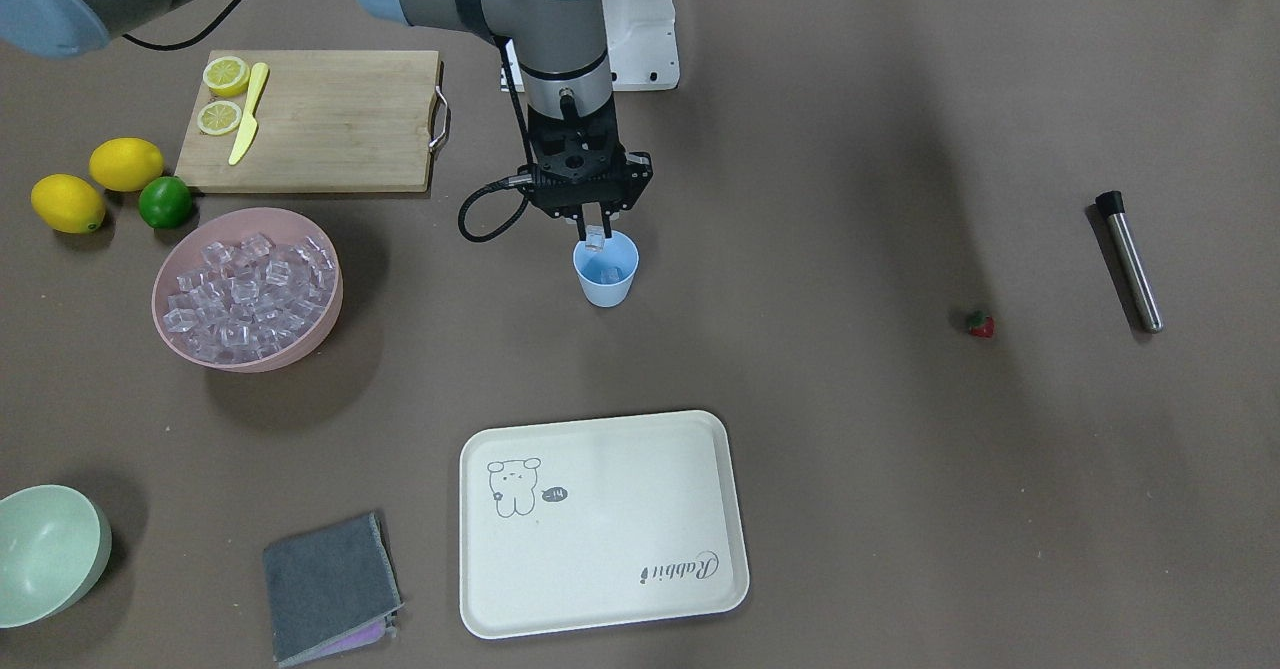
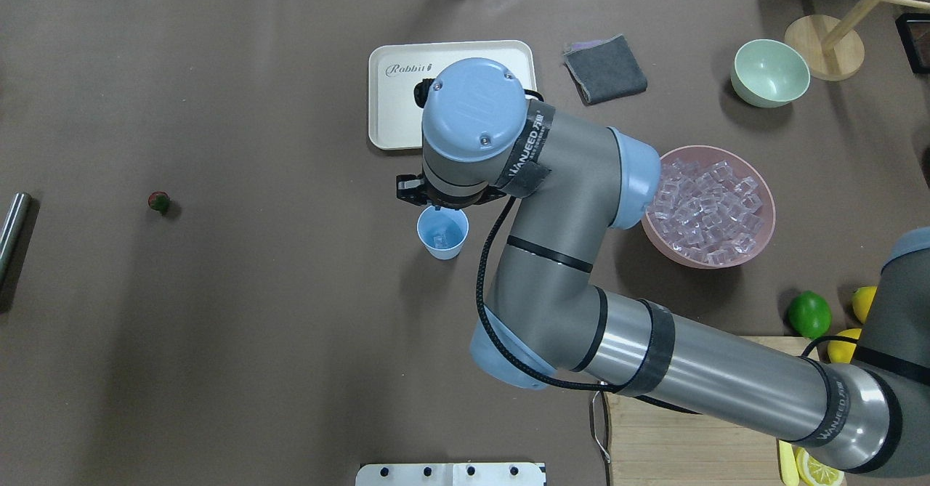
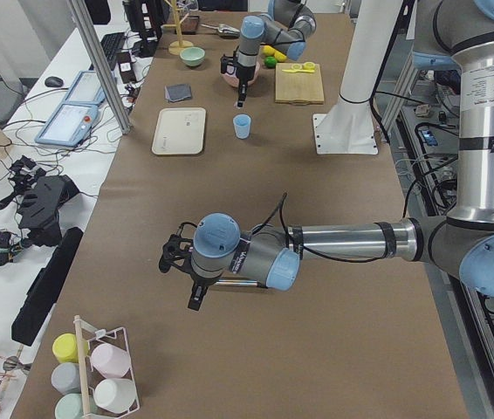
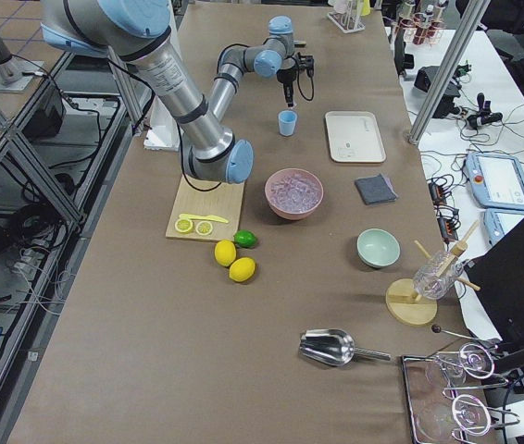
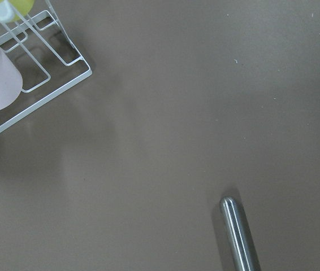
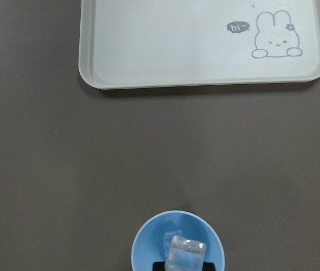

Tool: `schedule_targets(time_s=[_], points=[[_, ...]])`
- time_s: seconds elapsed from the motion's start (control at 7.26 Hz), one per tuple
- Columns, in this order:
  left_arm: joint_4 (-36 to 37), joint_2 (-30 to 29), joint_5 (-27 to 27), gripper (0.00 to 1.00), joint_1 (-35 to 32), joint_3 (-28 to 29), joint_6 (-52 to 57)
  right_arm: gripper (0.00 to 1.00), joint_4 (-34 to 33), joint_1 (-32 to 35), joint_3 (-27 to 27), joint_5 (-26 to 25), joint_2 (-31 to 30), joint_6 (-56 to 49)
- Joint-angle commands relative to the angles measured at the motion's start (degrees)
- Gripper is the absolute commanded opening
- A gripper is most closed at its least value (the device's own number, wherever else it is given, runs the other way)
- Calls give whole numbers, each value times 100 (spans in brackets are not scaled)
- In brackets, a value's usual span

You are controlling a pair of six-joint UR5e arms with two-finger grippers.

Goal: Mash ice and strawberries in cup
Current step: 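Open the right gripper to drop the ice cube into the cup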

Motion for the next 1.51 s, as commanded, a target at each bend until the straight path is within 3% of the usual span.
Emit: schedule_targets(time_s=[0.0,0.41,0.55,0.69,0.83,1.1,1.38], points=[[-12,47,-7,98,0,-11,0,23,91,-74,-228,-105,106,36],[-12,64,-7,98,0,-2,9,25,548,-144,-413,-105,-17,54],[-12,64,-7,98,-9,-2,9,39,549,-144,-413,-105,-17,54],[-12,64,-7,98,-9,-2,9,60,557,-144,-387,-113,-70,37],[-12,64,-7,98,-9,-2,9,73,549,-144,-370,-131,-105,2],[-12,64,-7,98,-9,-2,9,74,488,-5,-99,-61,-324,-69],[-12,64,-7,98,-9,-2,9,74,400,311,646,114,-1086,-663]])
